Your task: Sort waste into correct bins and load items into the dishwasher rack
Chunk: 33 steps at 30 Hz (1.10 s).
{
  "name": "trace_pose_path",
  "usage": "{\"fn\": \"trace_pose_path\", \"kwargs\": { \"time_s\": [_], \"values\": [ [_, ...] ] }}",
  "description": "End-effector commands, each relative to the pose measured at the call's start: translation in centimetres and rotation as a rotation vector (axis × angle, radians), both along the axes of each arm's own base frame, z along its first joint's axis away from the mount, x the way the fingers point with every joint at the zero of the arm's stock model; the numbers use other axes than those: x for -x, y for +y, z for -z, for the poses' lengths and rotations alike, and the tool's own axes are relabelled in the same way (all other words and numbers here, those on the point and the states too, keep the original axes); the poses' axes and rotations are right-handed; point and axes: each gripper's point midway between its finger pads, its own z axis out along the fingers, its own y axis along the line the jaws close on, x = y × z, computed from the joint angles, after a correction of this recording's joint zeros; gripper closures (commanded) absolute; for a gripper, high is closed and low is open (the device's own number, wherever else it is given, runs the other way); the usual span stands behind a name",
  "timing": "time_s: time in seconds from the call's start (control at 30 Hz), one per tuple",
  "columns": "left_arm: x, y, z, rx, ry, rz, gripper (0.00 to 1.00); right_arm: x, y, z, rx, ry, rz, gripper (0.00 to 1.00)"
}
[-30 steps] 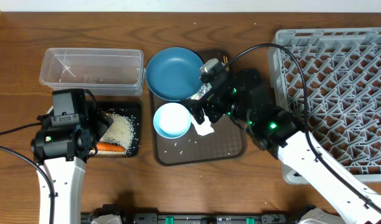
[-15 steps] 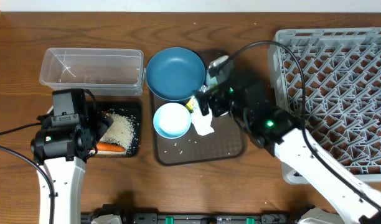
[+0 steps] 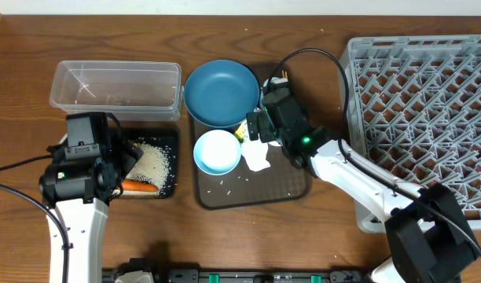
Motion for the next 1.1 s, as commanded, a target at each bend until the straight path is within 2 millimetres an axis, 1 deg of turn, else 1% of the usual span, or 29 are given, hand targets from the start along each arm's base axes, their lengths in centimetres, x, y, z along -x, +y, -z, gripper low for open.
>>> {"fn": "trace_pose_path", "kwargs": {
  "time_s": [0.0,0.13,0.23,0.3,0.63,0.77,0.9,1.07],
  "values": [
    [0.1,0.3,0.0,-0.010,0.007,-0.001,0.02,-0.5,-0.6,-1.3,-0.002,-0.036,0.061,0.01],
    [0.1,0.3,0.0,-0.010,0.007,-0.001,0.02,0.2,-1.1,-0.6,0.021,0.001,0.072,0.01],
    [0.1,0.3,0.0,-0.010,0.007,-0.001,0.02,0.6,-2.3,0.0,0.044,0.028,0.138,0.01],
    [0.1,0.3,0.0,-0.010,0.007,-0.001,0.02,0.7,-2.8,0.2,0.049,0.038,0.164,0.01],
    [0.1,0.3,0.0,-0.010,0.007,-0.001,0.02,1.2,-3.3,0.9,0.064,0.069,0.175,0.01],
    [0.1,0.3,0.0,-0.011,0.007,-0.001,0.02,1.3,-3.3,0.9,0.049,0.076,0.194,0.07],
    [0.1,0.3,0.0,-0.010,0.007,-0.001,0.02,1.3,-3.3,1.1,0.052,0.081,0.197,0.08],
    [0.1,0.3,0.0,-0.010,0.007,-0.001,0.02,1.4,-3.4,2.2,0.067,0.102,0.200,0.08]
  ]
}}
